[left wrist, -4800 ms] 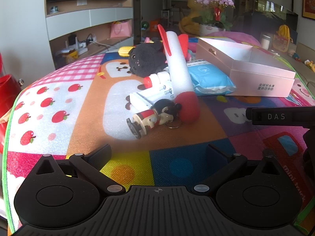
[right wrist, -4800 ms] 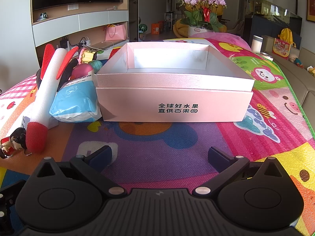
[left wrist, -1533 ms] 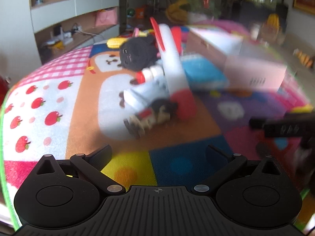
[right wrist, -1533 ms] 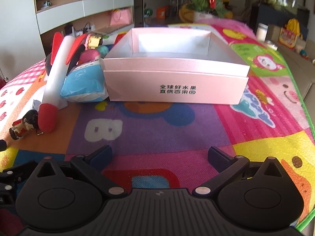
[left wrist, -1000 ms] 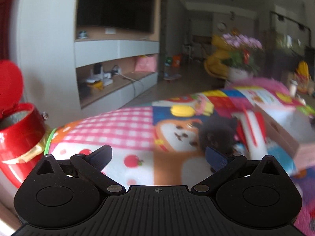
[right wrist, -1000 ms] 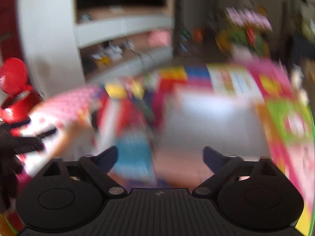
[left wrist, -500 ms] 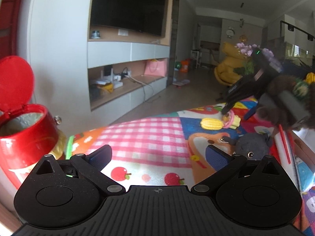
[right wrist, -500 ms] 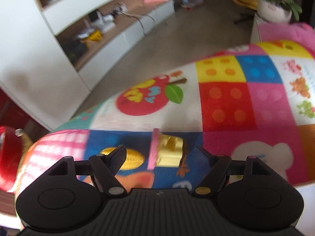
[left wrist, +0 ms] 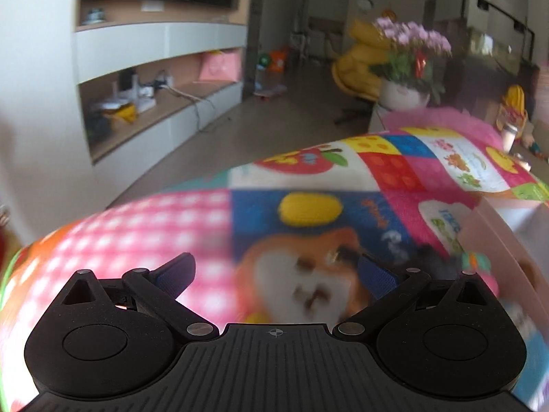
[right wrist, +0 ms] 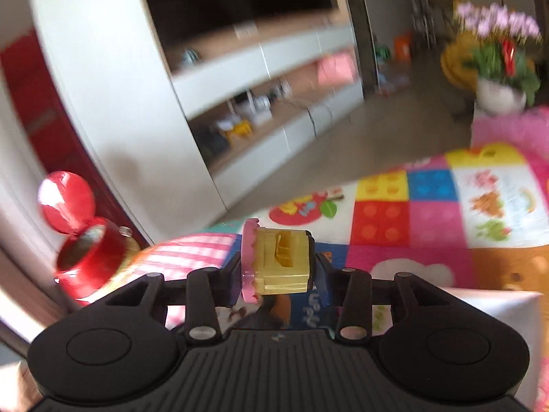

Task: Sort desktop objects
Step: 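Lift the cup toy with the right tool while the left carries the corn toy toward the pink box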

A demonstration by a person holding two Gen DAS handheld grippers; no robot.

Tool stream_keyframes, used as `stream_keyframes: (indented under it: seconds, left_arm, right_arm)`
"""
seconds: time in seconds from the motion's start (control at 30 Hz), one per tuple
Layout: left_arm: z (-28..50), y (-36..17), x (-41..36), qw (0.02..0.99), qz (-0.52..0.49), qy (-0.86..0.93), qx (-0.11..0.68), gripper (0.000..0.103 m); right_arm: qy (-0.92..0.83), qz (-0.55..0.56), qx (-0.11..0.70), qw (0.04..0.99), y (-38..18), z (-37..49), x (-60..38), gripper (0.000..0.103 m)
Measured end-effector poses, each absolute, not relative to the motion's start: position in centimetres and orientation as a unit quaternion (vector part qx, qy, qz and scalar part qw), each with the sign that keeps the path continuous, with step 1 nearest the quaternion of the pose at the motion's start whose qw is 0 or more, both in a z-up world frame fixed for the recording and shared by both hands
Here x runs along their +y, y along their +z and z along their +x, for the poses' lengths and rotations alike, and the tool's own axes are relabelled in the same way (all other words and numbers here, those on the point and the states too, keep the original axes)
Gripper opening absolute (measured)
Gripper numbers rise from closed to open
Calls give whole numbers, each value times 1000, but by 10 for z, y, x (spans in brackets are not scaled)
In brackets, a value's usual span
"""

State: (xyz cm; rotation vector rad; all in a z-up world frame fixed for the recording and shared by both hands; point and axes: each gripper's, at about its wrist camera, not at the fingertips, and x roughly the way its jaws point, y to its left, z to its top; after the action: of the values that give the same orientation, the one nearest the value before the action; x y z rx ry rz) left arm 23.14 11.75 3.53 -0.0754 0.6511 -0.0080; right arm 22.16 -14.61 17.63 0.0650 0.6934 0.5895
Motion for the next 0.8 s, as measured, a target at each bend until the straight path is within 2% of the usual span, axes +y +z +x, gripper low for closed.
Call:
stream_keyframes:
  seconds: [0.13, 0.27, 0.37, 0.43, 0.47, 0.5, 0.6, 0.67, 0.73, 0.8]
  left_arm:
    - [291, 23, 86, 934, 22, -11, 355, 103]
    - [327, 8, 67, 921, 57, 14, 386, 102]
    - [335, 5, 65, 917, 59, 29, 393, 69]
    - [333, 8, 68, 916, 47, 30, 396, 54]
    - [332, 10, 70, 915, 46, 34, 399, 39]
    - [330, 13, 72, 914, 44, 36, 402, 35]
    - [307, 30, 76, 920, 44, 23, 389, 34]
    - [285, 42, 75, 925, 58, 11, 376, 25]
    - [264, 52, 77, 929, 60, 4, 366, 24]
    - [243, 60, 80, 931, 43, -11, 362, 12]
  right_arm:
    - [248, -47, 261, 932, 183, 154, -188, 42]
    - [234, 16, 307, 923, 160, 132, -237, 42]
    - [234, 34, 312, 920, 136, 107, -264, 42]
    - [236, 39, 328, 914, 116, 93, -275, 42]
    - [239, 46, 339, 909, 108, 88, -281, 42]
    - [241, 54, 353, 903, 98, 85, -282, 42]
    - [233, 77, 379, 892, 77, 73, -290, 42]
    - [227, 82, 386, 891, 66, 64, -290, 42]
    - [226, 86, 392, 887, 58, 60, -286, 42]
    - [230, 86, 394, 886, 55, 50, -284, 42]
